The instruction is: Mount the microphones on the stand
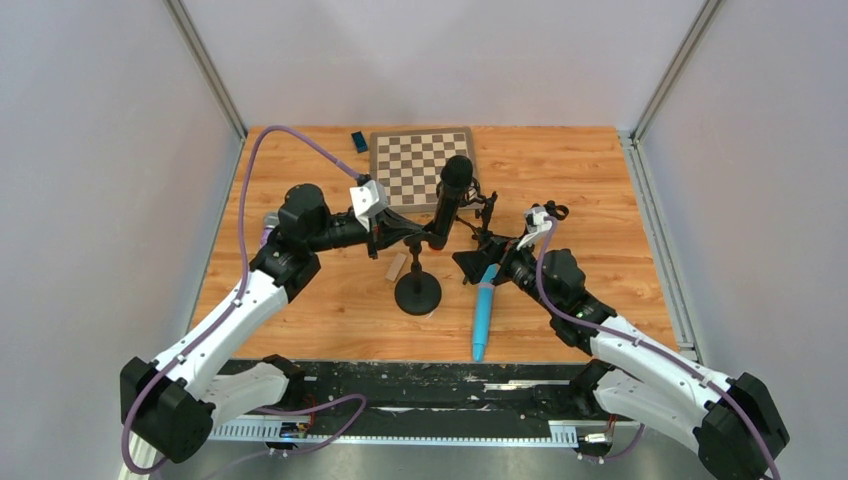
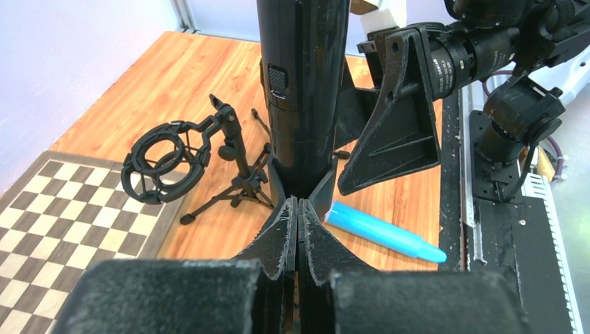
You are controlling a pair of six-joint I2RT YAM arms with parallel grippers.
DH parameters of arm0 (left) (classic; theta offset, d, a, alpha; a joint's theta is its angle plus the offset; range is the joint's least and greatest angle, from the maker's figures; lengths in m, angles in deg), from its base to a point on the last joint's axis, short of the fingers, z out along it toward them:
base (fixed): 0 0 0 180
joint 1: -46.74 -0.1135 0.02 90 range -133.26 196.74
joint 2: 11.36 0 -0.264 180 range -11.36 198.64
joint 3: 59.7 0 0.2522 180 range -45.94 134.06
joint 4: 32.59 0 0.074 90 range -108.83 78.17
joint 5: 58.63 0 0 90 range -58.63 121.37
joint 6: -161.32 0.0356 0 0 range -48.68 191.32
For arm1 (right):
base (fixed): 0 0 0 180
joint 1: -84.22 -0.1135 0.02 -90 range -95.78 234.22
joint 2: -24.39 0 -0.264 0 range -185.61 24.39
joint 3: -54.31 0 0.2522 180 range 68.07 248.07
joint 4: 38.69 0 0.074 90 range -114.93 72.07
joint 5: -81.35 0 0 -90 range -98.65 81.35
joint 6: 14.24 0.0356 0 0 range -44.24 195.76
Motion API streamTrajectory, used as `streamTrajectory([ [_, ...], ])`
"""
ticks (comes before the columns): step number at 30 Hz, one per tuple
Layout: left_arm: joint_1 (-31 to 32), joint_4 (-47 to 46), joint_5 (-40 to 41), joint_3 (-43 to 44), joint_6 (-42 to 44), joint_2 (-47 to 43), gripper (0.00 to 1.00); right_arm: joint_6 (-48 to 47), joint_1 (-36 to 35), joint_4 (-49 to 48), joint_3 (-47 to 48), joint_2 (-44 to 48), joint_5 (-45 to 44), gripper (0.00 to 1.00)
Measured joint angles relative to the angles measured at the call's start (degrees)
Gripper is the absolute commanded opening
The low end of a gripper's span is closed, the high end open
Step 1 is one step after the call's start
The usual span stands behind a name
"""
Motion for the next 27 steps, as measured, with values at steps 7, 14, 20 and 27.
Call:
streamTrajectory([
  [7,0.02,-0.7,0.92,-1.9,-0.04,0.94,0.0,0.2,0.42,0.15,0.0,-0.42,0.44,0.97],
  [14,0.04,-2.62,1.44,-5.7,-0.35,1.81,0.0,0.2,1.01,0.15,0.0,-1.03,0.5,0.97],
  [20,0.04,-4.07,1.31,-7.17,-1.14,3.23,0.03,0.17,1.33,0.22,0.0,-1.42,0.7,0.97],
  [27,0.04,-4.72,1.68,-7.21,-2.32,3.06,0.56,0.17,1.51,0.35,0.0,-1.7,1.36,0.98],
])
